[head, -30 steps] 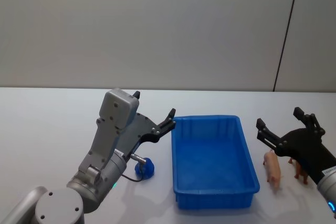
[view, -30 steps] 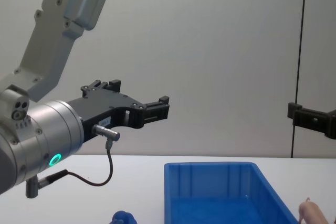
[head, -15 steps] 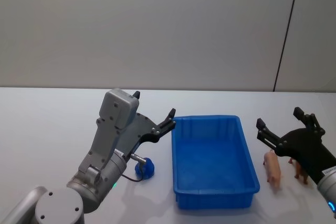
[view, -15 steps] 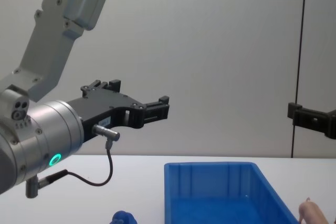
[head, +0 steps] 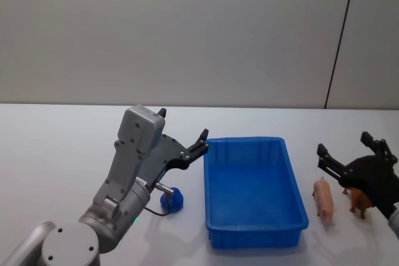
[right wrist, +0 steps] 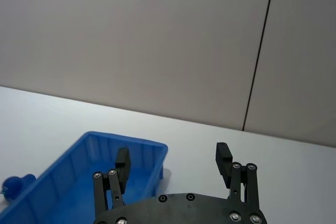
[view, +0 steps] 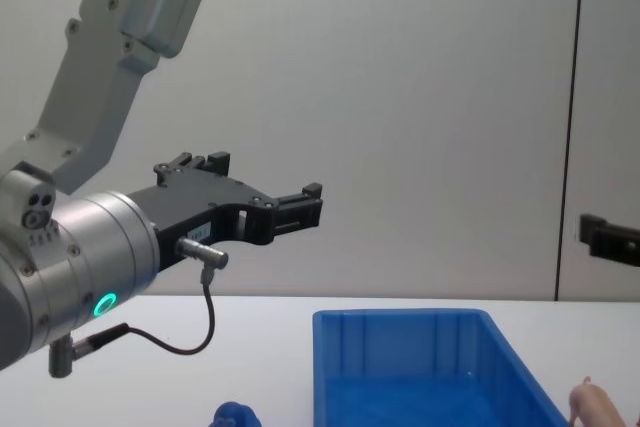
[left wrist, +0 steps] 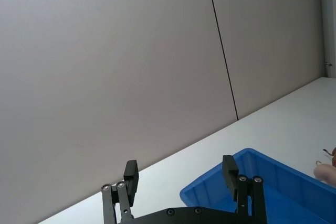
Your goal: Pick up the two dolls from the table and place them into the box.
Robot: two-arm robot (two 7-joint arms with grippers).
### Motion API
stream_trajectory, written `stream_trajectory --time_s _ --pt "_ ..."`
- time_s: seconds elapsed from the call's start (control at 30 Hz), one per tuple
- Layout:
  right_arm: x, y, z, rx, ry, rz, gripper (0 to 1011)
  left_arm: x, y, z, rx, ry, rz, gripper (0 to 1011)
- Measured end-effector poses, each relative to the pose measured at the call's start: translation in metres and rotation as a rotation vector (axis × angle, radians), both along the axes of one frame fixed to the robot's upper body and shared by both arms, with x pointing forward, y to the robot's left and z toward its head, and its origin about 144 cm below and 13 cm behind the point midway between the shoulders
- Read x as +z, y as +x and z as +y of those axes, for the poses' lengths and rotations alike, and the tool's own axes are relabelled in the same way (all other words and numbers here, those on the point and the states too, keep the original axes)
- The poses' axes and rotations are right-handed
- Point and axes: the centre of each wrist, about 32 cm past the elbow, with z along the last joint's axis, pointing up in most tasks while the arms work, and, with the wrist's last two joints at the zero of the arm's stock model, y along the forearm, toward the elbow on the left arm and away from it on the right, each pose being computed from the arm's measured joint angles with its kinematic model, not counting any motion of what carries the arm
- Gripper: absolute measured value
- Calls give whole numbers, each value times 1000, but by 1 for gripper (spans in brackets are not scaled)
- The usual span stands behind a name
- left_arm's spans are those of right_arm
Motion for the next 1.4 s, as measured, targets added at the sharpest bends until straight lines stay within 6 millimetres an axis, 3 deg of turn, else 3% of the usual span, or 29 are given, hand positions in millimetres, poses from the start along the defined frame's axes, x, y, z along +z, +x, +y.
stream_trajectory --time_s 0.77,1.4 --pt "-36 13 -38 -114 -79 206 1001 0 0 0 0 0 0 1001" --pt "-62 31 -42 -106 -63 280 1001 0 0 0 0 0 0 1002"
